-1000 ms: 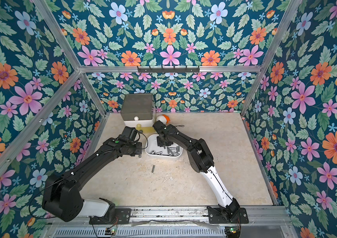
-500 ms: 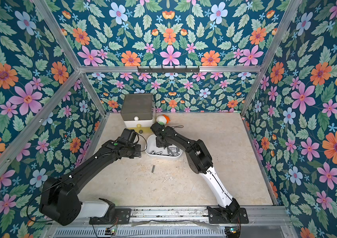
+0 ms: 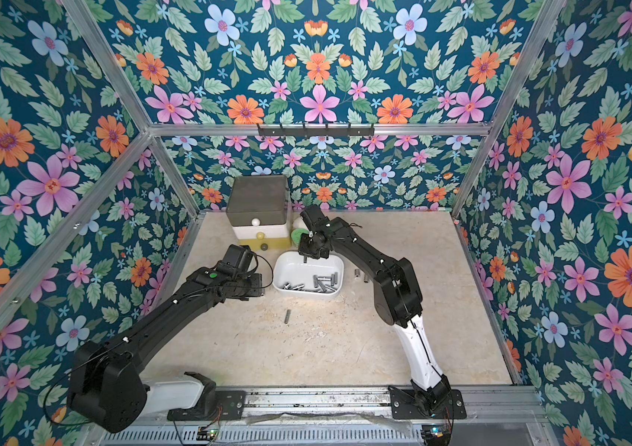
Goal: Take out the socket from the storage box
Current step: Pick up the socket head from the storage box, then place the socket head at the center of the board.
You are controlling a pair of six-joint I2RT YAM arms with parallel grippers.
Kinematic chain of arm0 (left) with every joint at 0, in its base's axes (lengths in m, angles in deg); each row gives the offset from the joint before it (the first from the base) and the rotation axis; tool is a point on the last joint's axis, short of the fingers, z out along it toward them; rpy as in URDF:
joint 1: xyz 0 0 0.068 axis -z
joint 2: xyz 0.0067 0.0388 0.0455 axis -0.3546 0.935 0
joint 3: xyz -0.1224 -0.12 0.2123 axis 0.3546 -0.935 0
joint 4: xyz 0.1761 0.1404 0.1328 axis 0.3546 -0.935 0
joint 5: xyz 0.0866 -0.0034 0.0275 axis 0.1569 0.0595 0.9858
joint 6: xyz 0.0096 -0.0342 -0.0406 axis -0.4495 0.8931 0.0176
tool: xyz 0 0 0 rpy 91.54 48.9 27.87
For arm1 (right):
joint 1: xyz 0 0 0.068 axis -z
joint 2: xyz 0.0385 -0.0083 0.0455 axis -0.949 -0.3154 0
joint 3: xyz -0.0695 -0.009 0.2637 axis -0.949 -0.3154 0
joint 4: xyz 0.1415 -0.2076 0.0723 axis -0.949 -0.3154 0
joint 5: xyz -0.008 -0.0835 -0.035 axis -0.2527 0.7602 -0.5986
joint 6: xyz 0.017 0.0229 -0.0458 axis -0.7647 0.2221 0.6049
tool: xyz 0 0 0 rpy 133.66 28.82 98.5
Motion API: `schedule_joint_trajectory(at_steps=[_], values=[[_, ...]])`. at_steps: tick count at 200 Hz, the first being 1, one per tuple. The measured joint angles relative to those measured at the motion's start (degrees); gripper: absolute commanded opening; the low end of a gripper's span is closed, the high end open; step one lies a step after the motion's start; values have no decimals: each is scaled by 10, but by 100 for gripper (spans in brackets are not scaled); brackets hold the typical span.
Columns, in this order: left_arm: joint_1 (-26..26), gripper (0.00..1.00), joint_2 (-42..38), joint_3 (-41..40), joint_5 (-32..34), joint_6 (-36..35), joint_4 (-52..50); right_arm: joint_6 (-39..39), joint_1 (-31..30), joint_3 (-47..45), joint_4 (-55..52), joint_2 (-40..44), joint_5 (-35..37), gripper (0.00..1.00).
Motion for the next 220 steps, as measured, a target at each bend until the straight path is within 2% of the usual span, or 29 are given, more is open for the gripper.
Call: schedule_joint_trajectory(at_steps=[62, 96, 148, 184, 220], values=[[0, 57, -31, -23, 0, 0, -1, -82, 2, -203, 111, 115, -114, 0], [0, 57, -66, -45, 0, 2, -1, -116, -23, -302, 155, 172, -128, 0], [0, 57, -98, -59, 1, 5, 0, -156, -113, -393, 194, 216, -49, 0], [0, 58, -103, -62, 5, 5, 2, -203, -181, -405, 218, 182, 16, 0], [0, 57, -107, -62, 7, 5, 2, -242, -207, -396, 233, 131, 64, 0]])
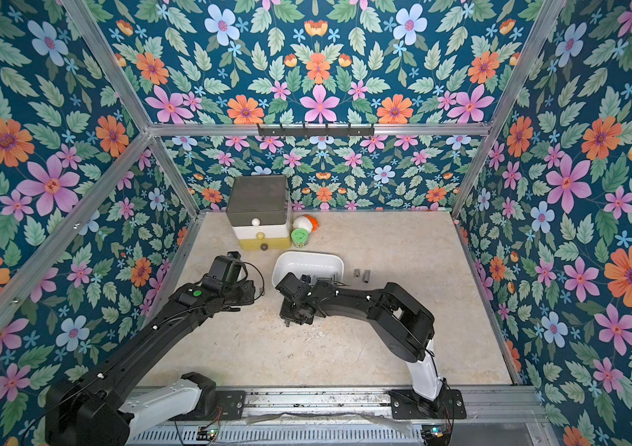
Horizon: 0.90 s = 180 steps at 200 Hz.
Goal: Take out the socket from the storage box
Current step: Place the socket head at the center of the board.
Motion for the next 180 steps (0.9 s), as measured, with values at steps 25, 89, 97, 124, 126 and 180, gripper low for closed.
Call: schedule_joint_trajectory(at_steps=[25, 89, 97, 124, 126, 180], values=[[0, 58, 0, 0, 1, 0, 0, -16, -7, 10, 1, -19, 29, 0], [0, 58, 3, 0, 1, -3, 0, -25, -7, 1, 2, -21, 69, 0], [0, 58, 5, 0, 0, -3, 0, -27, -7, 0, 4, -21, 70, 0], [0, 58, 18, 0, -1, -3, 0, -29, -7, 1, 10, -25, 76, 0], [0, 58, 19, -1, -1, -3, 0, -29, -7, 1, 11, -25, 76, 0], [0, 58, 32, -2, -5, -2, 0, -28, -8, -5, 26, -25, 82, 9]])
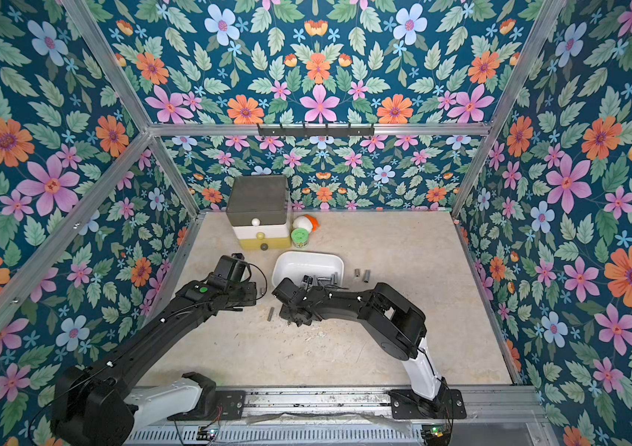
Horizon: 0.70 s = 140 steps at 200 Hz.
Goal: Take out the socket from the storage box
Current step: Place the socket head at the center of the board.
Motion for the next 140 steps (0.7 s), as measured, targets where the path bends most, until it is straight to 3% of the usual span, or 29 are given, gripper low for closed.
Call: schedule_joint_trajectory(at_steps=[53, 140], values=[[0, 58, 4, 0, -1, 2, 0, 6, 0, 0, 3, -1, 1, 18], [0, 58, 7, 0, -1, 2, 0, 11, 0, -3, 24, -3, -1, 25]])
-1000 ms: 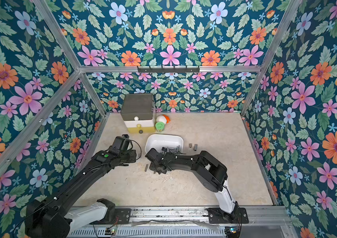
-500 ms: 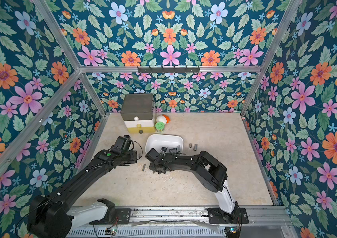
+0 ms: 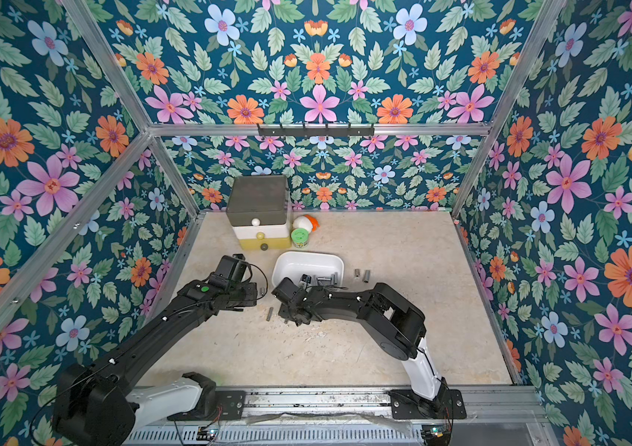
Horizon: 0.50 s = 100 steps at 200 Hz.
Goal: Take out the socket from the storage box
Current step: Place the socket head at the center of the board.
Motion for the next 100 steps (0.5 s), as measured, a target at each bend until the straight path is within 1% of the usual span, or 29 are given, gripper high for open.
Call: schedule_joint_trajectory(at_steps=[45, 100], values=[[0, 58, 0, 0, 0, 0, 0, 5, 0, 0, 4, -1, -3, 26], [0, 58, -2, -1, 0, 1, 0, 13, -2, 5, -5, 3, -10, 30]])
